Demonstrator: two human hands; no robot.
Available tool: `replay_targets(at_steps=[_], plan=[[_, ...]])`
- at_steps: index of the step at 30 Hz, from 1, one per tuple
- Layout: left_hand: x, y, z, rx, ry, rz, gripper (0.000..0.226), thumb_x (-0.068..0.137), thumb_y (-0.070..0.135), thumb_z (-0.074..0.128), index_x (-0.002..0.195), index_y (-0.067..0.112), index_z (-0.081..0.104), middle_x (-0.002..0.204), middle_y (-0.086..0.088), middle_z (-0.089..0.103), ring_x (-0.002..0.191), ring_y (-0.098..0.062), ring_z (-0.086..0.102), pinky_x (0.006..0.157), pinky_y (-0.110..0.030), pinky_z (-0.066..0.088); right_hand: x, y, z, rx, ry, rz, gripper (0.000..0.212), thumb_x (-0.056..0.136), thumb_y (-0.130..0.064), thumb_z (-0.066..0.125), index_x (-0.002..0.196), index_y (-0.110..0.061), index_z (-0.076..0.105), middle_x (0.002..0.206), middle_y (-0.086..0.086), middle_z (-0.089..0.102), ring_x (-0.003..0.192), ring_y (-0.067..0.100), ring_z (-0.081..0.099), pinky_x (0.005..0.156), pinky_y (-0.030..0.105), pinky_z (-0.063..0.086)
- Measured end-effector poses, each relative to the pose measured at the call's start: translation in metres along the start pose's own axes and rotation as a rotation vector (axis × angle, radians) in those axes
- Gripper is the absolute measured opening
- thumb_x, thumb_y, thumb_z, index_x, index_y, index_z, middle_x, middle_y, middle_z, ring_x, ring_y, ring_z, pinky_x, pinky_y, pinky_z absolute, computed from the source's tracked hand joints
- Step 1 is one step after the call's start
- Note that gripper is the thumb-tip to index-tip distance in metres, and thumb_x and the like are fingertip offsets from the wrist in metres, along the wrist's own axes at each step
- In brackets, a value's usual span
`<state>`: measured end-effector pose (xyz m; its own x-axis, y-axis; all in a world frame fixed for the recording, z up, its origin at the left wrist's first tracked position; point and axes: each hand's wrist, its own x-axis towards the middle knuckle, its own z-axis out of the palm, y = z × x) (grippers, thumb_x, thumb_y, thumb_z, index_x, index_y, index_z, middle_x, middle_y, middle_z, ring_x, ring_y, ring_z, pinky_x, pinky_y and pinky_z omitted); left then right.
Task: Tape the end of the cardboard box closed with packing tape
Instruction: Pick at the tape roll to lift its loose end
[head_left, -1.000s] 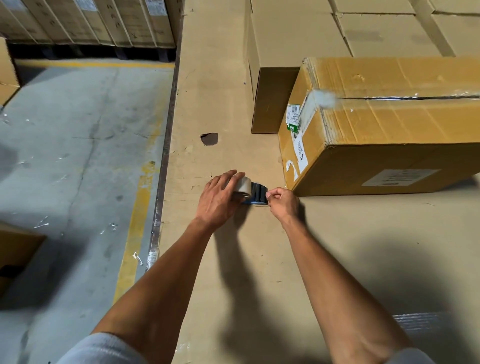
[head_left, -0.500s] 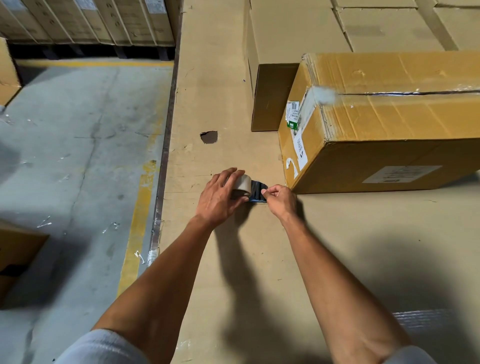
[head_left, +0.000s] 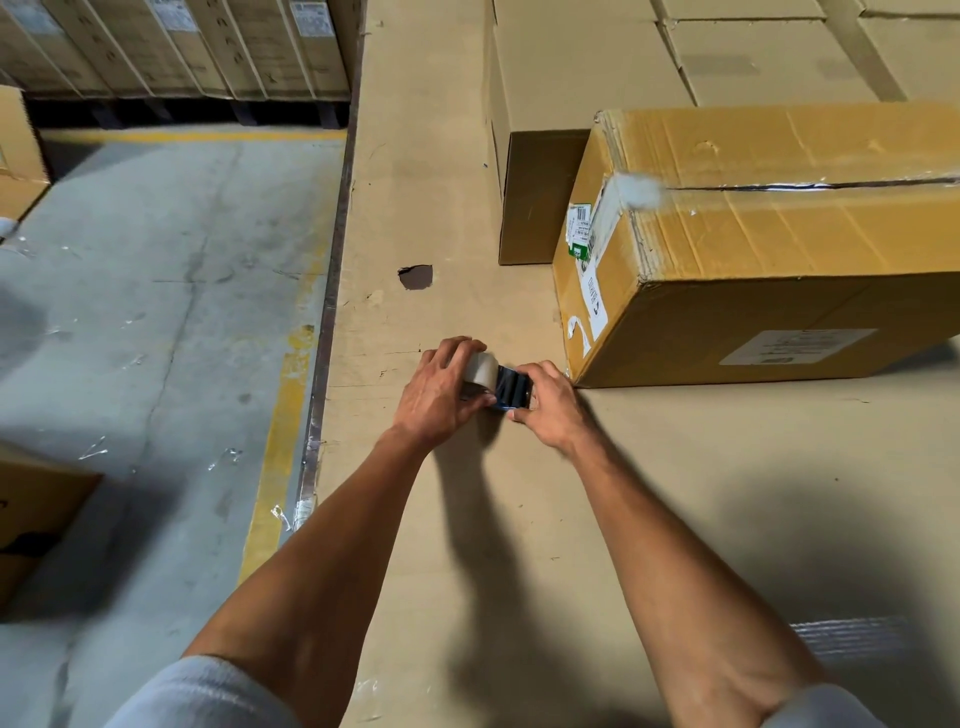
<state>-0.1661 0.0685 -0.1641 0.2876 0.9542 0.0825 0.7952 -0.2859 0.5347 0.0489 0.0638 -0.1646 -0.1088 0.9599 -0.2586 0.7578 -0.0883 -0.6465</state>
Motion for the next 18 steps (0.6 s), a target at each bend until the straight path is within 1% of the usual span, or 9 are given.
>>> replay_targets(at_steps=[3,5,8,11,13,15,18], plan=[[-0.005,-0.004,-0.004,-0.071,0.008,-0.012,0.071,0.09,0.053,0.081,0.146,0.024,0.049,0.146,0.003,0.051,0.12,-0.027,0.059,0.101,-0.042,0.052,-0.007,0.001,-0.005,0.033,0.027,-0.02,0.066,0.08,-0.02,0.09,0.14,-0.02,0.062,0.131,0.0,0.059,0.12,0.024,0.06,0.105,0.039,0.051],[-0.008,-0.006,-0.006,-0.114,0.011,-0.018,0.071,0.091,0.055,0.08,0.147,0.024,0.048,0.146,0.003,0.052,0.123,-0.025,0.059,0.101,-0.042,0.053,-0.011,0.0,-0.009,0.081,0.04,-0.046,0.064,0.078,-0.018,0.091,0.137,-0.022,0.064,0.128,-0.002,0.058,0.116,0.023,0.062,0.102,0.043,0.055],[-0.013,-0.005,-0.008,-0.145,0.022,-0.03,0.072,0.091,0.054,0.081,0.147,0.022,0.05,0.146,0.002,0.053,0.122,-0.026,0.061,0.101,-0.042,0.054,-0.016,-0.005,-0.013,0.132,0.047,-0.074,0.066,0.076,-0.011,0.092,0.136,-0.02,0.066,0.123,-0.004,0.054,0.106,0.017,0.061,0.093,0.042,0.062],[-0.018,-0.001,-0.009,-0.162,0.027,-0.038,0.072,0.092,0.054,0.081,0.148,0.021,0.049,0.148,0.001,0.052,0.119,-0.027,0.062,0.1,-0.045,0.056,-0.023,-0.01,-0.018,0.15,0.059,-0.086,0.066,0.077,-0.008,0.091,0.136,-0.019,0.066,0.122,-0.005,0.052,0.093,0.008,0.059,0.09,0.04,0.064],[-0.021,0.001,-0.01,-0.189,0.024,-0.054,0.074,0.091,0.053,0.082,0.149,0.02,0.049,0.149,0.001,0.052,0.119,-0.027,0.063,0.101,-0.045,0.056,-0.027,-0.013,-0.022,0.144,0.064,-0.095,0.066,0.077,-0.008,0.091,0.137,-0.019,0.066,0.122,-0.005,0.051,0.09,0.007,0.06,0.089,0.04,0.064],[-0.025,0.004,-0.01,-0.2,0.023,-0.054,0.077,0.09,0.058,0.081,0.15,0.022,0.049,0.151,0.001,0.051,0.123,-0.026,0.062,0.104,-0.044,0.055,-0.032,-0.015,-0.025,0.125,0.065,-0.102,0.067,0.077,-0.009,0.09,0.138,-0.02,0.065,0.123,-0.004,0.051,0.091,0.01,0.061,0.09,0.04,0.063],[-0.027,0.007,-0.009,-0.2,0.03,-0.033,0.079,0.088,0.072,0.073,0.15,0.029,0.052,0.155,0.0,0.049,0.131,-0.025,0.061,0.11,-0.041,0.053,-0.036,-0.018,-0.03,0.093,0.059,-0.126,0.068,0.078,-0.01,0.09,0.139,-0.021,0.063,0.125,-0.004,0.051,0.104,0.016,0.061,0.094,0.042,0.062]])
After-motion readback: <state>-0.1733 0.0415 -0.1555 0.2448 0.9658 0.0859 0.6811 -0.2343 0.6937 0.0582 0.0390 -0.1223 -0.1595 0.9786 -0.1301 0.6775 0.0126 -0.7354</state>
